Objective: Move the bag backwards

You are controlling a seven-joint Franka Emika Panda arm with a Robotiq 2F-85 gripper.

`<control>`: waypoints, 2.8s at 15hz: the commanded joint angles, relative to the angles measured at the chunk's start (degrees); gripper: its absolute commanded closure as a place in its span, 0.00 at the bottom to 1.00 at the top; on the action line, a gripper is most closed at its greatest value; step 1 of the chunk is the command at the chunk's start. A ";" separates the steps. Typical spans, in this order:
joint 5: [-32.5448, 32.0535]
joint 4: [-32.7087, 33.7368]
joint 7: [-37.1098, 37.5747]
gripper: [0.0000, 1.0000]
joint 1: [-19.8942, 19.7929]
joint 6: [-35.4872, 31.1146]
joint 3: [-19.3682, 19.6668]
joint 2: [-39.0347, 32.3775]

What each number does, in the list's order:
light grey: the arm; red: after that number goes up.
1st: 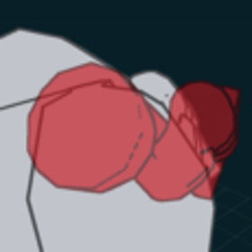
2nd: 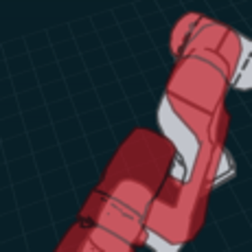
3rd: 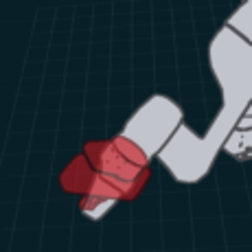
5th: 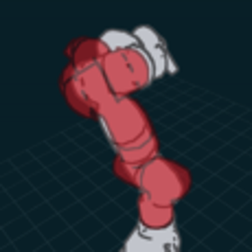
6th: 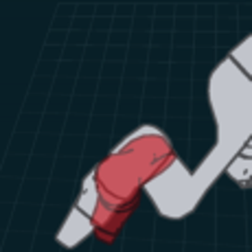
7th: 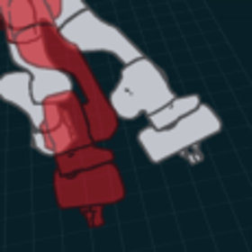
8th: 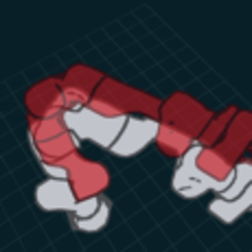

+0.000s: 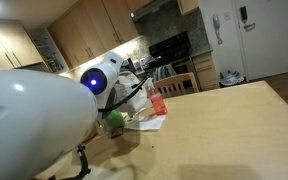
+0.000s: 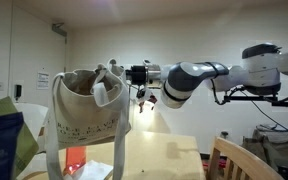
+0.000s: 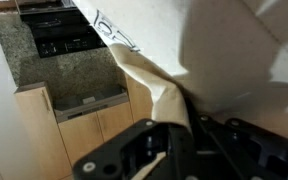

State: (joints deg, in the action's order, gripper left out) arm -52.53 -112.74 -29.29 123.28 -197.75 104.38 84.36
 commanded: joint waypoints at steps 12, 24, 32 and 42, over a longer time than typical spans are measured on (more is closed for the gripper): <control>8.64 1.02 -4.91 0.58 2.30 -0.97 2.54 -2.31; 15.85 0.22 -3.82 0.99 2.37 -0.95 4.44 -4.81; 19.57 3.87 -1.82 0.99 2.37 -0.88 0.42 -0.31; 18.64 5.26 -0.62 0.99 5.35 -0.87 -1.72 -0.71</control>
State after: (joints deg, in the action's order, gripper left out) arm -33.56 -108.44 -29.89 125.93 -197.75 104.40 83.89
